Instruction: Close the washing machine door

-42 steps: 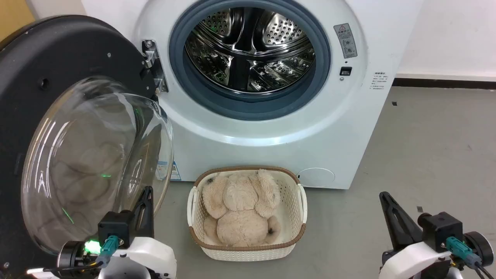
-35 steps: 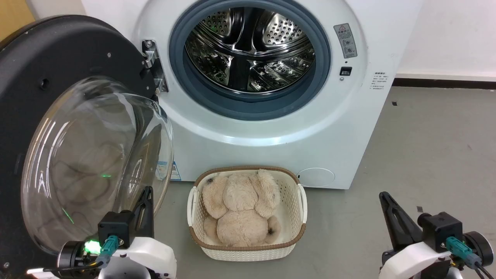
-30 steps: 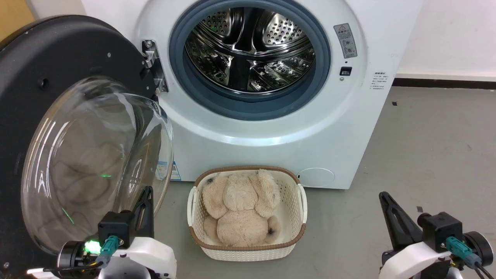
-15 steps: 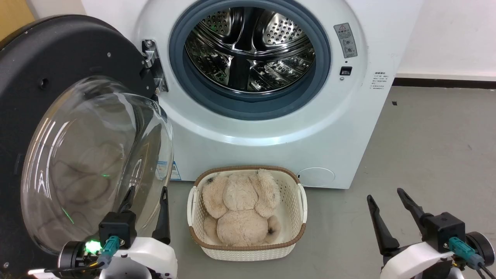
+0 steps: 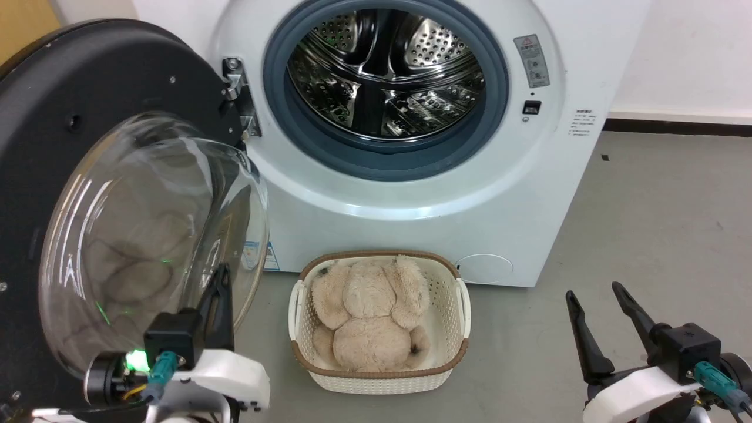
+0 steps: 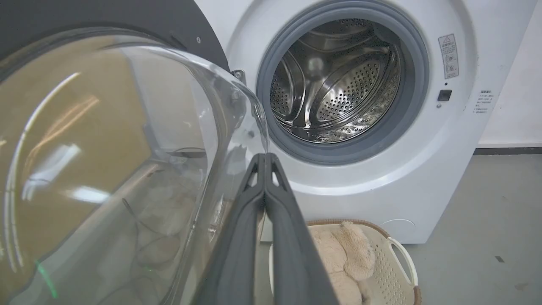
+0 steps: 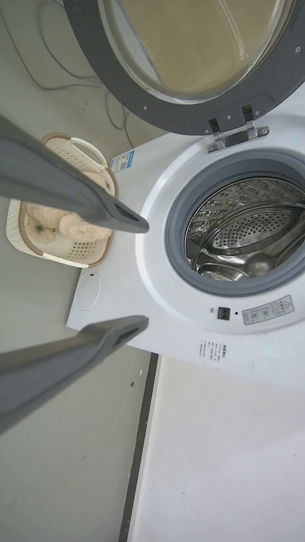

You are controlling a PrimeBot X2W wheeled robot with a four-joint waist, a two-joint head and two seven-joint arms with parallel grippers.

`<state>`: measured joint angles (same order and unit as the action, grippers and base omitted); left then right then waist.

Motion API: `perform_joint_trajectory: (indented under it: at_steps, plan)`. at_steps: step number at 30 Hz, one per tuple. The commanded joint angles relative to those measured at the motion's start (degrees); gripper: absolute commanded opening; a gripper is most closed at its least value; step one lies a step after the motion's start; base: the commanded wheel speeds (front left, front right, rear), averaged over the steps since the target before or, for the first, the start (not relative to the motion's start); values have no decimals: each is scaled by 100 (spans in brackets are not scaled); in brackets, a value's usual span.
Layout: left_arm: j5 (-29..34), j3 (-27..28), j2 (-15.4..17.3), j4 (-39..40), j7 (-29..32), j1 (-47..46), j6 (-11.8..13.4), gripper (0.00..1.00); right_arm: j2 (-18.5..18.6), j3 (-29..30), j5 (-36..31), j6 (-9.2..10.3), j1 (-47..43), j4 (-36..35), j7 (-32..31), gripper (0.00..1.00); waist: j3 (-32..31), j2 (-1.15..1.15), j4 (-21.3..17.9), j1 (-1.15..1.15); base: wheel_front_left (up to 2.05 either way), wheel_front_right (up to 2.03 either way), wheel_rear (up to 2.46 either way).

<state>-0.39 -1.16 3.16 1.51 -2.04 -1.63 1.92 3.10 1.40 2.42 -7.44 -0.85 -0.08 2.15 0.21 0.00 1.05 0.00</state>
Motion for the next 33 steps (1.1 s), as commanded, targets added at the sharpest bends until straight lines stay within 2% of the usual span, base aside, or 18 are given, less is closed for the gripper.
perform_joint_trajectory:
  at_steps: [1, 19, 25, 33]
  plan:
    - [-31, -5, 53, 94, -60, -154, 25, 0, -4, 24, 90, -1, 16, 9, 50, 100, 4, 0, 37, 0, 0, 0, 0]
    - [-421, 450, 145, 741, -275, -1241, -318, 0, -7, 210, 329, -1, -5, 60, 265, 100, 95, 0, 639, 0, 0, 0, 0]
    - [-716, 711, 140, 864, -347, -1631, -410, 0, -8, 272, 397, -2, 2, 109, 337, 100, 142, 0, 936, 0, 0, 0, 0]
    - [-1257, 1188, 327, 948, -431, -2043, -482, 0, -10, 281, 484, -2, 35, 190, 433, 100, 195, 0, 1234, 0, 0, 0, 0]
